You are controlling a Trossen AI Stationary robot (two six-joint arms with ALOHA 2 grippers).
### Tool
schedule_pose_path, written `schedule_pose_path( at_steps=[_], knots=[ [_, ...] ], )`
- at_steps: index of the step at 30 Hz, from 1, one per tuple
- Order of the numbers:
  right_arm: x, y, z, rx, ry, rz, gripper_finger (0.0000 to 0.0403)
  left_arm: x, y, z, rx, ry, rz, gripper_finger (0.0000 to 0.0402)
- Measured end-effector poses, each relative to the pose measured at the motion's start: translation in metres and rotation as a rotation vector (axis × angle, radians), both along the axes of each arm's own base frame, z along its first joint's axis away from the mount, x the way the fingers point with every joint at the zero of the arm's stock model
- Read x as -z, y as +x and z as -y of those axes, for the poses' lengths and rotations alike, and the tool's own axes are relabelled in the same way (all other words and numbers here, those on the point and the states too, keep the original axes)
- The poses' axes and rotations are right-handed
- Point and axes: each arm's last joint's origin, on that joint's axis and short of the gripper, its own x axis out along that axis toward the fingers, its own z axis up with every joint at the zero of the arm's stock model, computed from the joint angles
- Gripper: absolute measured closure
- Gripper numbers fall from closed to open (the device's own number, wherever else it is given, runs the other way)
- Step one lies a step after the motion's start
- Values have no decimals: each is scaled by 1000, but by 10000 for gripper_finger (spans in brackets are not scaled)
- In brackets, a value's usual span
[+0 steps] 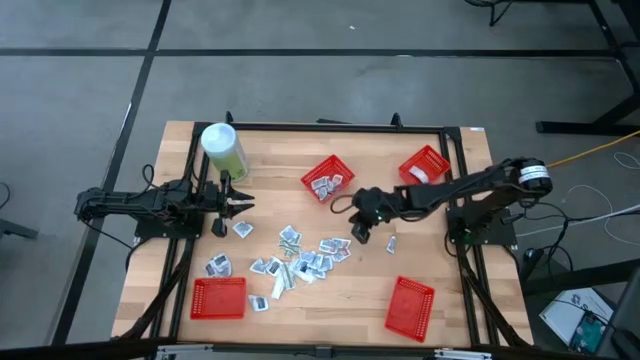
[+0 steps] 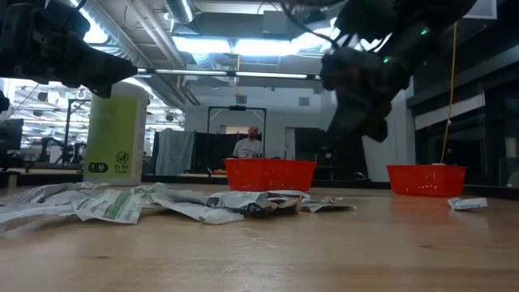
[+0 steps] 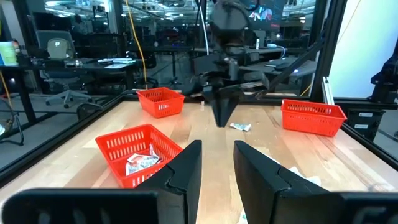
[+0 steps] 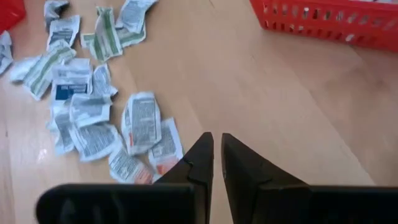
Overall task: Pick & Place First Aid Supplies
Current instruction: Put the orange ointment pack into the red container
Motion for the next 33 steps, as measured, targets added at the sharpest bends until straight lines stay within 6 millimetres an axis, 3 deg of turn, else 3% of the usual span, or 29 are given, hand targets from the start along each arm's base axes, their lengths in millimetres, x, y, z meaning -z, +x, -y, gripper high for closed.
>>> schedule_pose_path(
  at_steps=[6,13,22,33],
  knots=[
    [-6,-7,-21,-6,-24,2,368,0,0,0,0,0,0,313],
    [2,-20,-39,-6,90,-136,368,0,0,0,0,0,-1,313],
    [0,-34,-74,-230,209,-206,368,0,0,0,0,0,-1,313],
    [1,-64,-89,-191,-17,-331,368,0,0,0,0,0,0,313]
  ],
)
